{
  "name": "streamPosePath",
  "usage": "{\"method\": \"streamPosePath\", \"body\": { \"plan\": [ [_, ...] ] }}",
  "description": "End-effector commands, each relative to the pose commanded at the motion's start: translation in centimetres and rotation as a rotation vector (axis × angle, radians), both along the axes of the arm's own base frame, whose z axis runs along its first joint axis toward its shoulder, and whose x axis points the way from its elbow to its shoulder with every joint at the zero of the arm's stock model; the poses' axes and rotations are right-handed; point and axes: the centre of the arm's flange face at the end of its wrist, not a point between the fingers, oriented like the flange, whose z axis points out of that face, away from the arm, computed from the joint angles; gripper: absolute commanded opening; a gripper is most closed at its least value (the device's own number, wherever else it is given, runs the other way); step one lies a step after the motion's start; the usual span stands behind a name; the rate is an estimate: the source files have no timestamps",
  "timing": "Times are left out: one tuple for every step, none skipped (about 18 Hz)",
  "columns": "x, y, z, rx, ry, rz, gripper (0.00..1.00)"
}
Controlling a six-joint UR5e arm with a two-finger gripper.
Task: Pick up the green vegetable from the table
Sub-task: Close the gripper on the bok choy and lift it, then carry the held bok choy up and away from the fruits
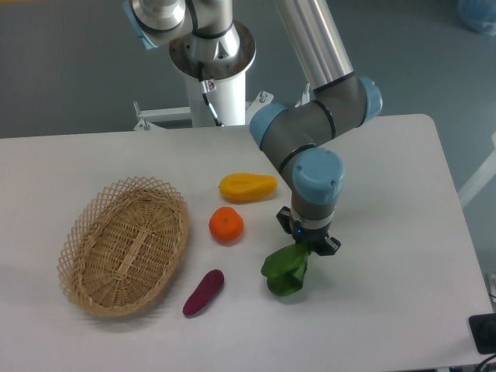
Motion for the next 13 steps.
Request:
{"method": "streamPosePath", "body": {
  "plan": [
    [-0.7,0.1,1.0,-0.012,-0.017,0.005,0.10],
    [-1.4,0.2,2.0,-0.021,-0.036,0.011,0.10],
    [-2.1,0.3,2.8,-0.026,-0.047,0.015,0.10],
    [-2.7,0.5,3.5,-0.026,-0.051,0.018,0.10],
    [-3.3,0.6,3.9,-0.023,-0.049,0.023,0.10],
    [-3.8,0.6,4.4,-0.015,-0.040,0.027,0.10],
    [-4.3,0.5,4.9,-0.007,-0.035,0.032,0.10],
    [-4.8,0.5,5.2,0.000,-0.028,0.036,0.10],
    [-5.2,0.6,5.5,0.004,-0.021,0.038,0.10],
    [-5.5,0.8,5.8,0.009,-0.012,0.038,0.10],
    [-6.0,1.0,6.1,0.013,-0.005,0.039,0.10],
    [-6.4,1.2,6.3,0.015,0.001,0.039,0.11],
    [-7.3,1.0,6.4,0.020,0.006,0.033,0.12]
  ]
}}
